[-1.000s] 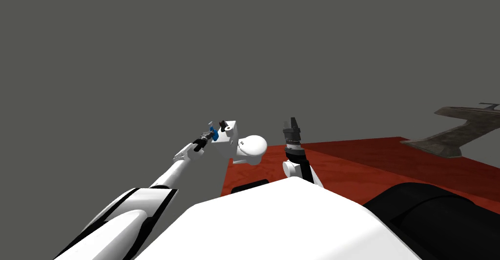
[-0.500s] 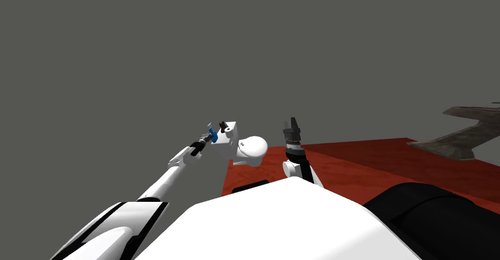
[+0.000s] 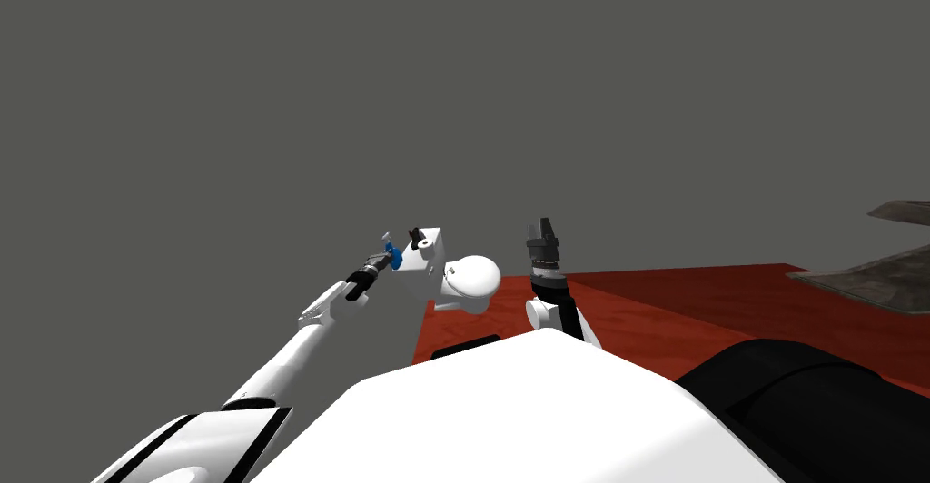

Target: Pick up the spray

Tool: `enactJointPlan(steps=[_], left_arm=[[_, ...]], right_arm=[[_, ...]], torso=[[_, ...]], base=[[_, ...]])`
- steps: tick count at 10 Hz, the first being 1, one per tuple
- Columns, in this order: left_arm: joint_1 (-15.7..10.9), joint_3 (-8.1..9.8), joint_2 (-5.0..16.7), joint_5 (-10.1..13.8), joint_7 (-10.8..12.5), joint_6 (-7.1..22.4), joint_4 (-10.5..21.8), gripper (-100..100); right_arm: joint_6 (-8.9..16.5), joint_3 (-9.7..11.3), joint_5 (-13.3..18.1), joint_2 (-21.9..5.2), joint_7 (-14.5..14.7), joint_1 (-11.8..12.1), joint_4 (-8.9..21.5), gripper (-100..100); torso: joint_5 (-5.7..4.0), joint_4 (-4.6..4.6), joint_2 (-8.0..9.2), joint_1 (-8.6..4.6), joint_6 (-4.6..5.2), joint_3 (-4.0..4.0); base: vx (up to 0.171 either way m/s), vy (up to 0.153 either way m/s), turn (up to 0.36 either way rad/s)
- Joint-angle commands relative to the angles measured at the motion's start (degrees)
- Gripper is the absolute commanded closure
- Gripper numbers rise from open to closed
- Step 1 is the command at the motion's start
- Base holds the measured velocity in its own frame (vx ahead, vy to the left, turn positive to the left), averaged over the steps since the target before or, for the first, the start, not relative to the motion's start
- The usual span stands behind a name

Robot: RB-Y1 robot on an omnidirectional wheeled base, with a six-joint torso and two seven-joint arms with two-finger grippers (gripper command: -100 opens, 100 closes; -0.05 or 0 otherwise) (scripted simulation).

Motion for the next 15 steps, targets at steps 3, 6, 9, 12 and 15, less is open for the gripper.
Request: enactJointPlan(steps=[3, 6, 9, 12, 15], left_arm=[[5.8, 0.47, 1.5, -0.2, 1.1, 0.4, -6.3, 100], [9.3, 1.87, 3.9, -1.0, 2.6, 0.6, -10.4, 100], [12.9, 1.87, 3.9, -1.0, 2.6, 0.6, -13.5, 100], [15.6, 3.26, 6.3, -1.8, 4.1, 0.7, -17.1, 100], [19.9, 3.26, 6.3, -1.8, 4.1, 0.7, -22.3, 100]], right_arm=[[0.0, 0.0, 0.0, 0.0, 0.0, 0.0, 0.0, 0], [0.0, 0.0, 0.0, 0.0, 0.0, 0.0, 0.0, 0], [0.0, 0.0, 0.0, 0.0, 0.0, 0.0, 0.0, 0], [0.0, 0.0, 0.0, 0.0, 0.0, 0.0, 0.0, 0], [0.0, 0.0, 0.0, 0.0, 0.0, 0.0, 0.0, 0]], torso=[[0.06, -0.09, -0.09, -0.04, 0.17, -0.11], [0.07, -0.10, -0.05, -0.08, 0.12, -0.08], [0.18, -0.18, 0.04, -0.06, 0.30, -0.09], [0.28, -0.23, 0.23, -0.04, 0.35, -0.02], [0.28, -0.35, -0.19, -0.21, 0.40, -0.29]], base=[[0.084, -0.033, 0.039], [0.077, -0.034, 0.076], [0.026, -0.014, -0.010], [0.029, -0.015, 0.040], [0.086, -0.042, 0.035]])
